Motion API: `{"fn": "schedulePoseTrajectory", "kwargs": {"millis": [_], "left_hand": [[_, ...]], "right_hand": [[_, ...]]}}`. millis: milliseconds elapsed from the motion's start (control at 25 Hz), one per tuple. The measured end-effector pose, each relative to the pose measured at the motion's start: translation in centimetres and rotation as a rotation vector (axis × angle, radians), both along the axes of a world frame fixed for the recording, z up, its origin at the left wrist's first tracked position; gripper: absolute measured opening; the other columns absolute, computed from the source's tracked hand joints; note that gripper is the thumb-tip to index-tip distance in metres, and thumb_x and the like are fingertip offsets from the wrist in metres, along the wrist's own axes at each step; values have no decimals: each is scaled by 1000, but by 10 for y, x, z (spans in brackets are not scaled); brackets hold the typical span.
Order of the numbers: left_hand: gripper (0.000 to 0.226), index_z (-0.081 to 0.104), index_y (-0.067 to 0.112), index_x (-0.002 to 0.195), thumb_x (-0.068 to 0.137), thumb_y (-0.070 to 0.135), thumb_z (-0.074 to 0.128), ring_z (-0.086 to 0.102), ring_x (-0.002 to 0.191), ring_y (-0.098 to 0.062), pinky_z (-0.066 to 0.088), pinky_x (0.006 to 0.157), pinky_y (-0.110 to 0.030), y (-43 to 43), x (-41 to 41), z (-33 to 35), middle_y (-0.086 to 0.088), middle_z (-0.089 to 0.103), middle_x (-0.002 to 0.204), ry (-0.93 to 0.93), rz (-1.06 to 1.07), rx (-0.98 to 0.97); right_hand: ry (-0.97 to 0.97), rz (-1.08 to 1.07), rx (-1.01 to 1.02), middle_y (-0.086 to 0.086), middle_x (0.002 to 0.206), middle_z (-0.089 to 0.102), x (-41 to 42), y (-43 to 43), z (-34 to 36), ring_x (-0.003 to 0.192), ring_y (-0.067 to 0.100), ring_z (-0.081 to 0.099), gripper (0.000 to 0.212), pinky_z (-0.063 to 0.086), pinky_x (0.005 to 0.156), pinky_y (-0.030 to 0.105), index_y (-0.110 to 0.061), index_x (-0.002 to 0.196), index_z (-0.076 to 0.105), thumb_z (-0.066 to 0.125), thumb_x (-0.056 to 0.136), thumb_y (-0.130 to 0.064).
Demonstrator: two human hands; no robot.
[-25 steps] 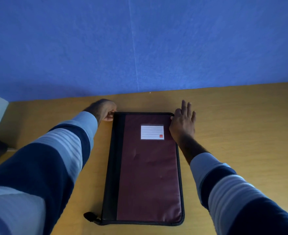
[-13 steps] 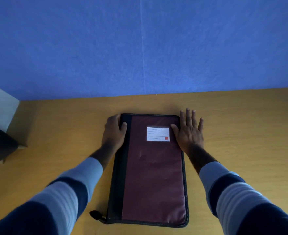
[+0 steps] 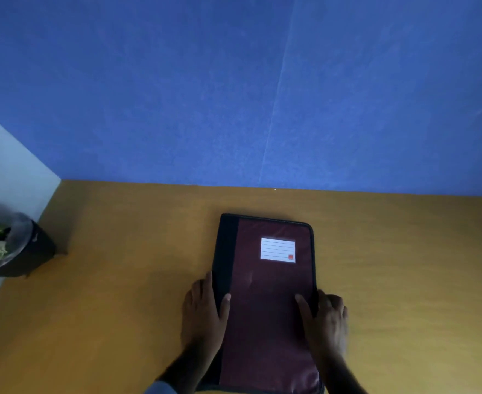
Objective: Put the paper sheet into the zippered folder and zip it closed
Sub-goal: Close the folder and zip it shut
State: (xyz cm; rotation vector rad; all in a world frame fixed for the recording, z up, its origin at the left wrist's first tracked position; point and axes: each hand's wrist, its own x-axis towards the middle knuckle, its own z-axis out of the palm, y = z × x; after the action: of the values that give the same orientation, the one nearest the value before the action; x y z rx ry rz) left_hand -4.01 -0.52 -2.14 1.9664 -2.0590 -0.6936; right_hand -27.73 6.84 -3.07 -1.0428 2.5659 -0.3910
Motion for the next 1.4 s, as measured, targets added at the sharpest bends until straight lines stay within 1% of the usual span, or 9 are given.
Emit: {"fn": "schedulePoseTrajectory", "kwargs": {"millis": [160,240,360,520,680,920,1040,1160,1400], "left_hand": [[78,6,16,162,102,44,47,34,146,-23,34,115,-34,1,8,9,-6,23,165,72,-62,15],[81,-6,15,161,104,45,42,16,155,-22,22,123,-33,4,13,8,-6,5,170,61,-137,-22],[79,-15,15,158,105,50,32,4,157,-19,8,125,-30,0,11,0,-3,-2,171,42,-154,-12],[74,2,16,162,105,39,44,14,156,-17,14,125,-30,1,-4,1,-2,11,170,158,-21,61],[72,13,17,161,102,22,54,23,153,-17,20,123,-29,0,-12,7,-2,20,168,303,43,89],[71,23,16,160,99,6,58,30,151,-21,24,124,-36,-2,-24,13,-7,31,164,366,145,108],[72,22,16,160,99,7,58,28,151,-24,25,124,-40,-3,-25,12,-10,30,164,358,155,112],[73,21,16,160,98,7,58,27,152,-24,21,123,-33,-8,-30,16,-11,28,164,354,172,76],[72,20,16,161,100,9,57,26,152,-25,22,122,-31,-36,-45,24,-12,26,165,383,202,78]], "right_hand": [[-4,5,64,15,146,47,16,6,17,133,35,43,87,40,107,47,-10,151,44,60,88,-67],[10,51,106,14,166,24,20,6,18,153,32,21,100,27,120,46,-9,160,23,50,89,-74],[-39,120,122,11,172,5,15,3,13,158,28,1,106,15,125,44,-10,163,5,44,89,-76],[-128,79,1,5,165,29,0,1,12,152,27,21,101,27,120,46,-18,159,29,63,81,-73],[-295,-16,-158,3,131,56,-10,-6,14,123,28,50,75,45,101,39,-19,132,63,78,74,-64],[-632,-167,-262,8,128,59,-16,-16,17,117,28,61,92,57,95,52,-19,152,42,85,75,-48],[-815,-217,-359,9,116,70,-23,-24,20,104,28,70,79,62,84,52,-21,150,47,84,82,-36],[-702,-167,-319,17,120,62,-30,-40,24,105,34,66,66,61,86,52,-26,145,55,81,84,-31],[-526,-78,-235,12,126,48,-43,-84,32,115,34,56,77,53,99,52,-24,150,49,82,81,-24]]}}
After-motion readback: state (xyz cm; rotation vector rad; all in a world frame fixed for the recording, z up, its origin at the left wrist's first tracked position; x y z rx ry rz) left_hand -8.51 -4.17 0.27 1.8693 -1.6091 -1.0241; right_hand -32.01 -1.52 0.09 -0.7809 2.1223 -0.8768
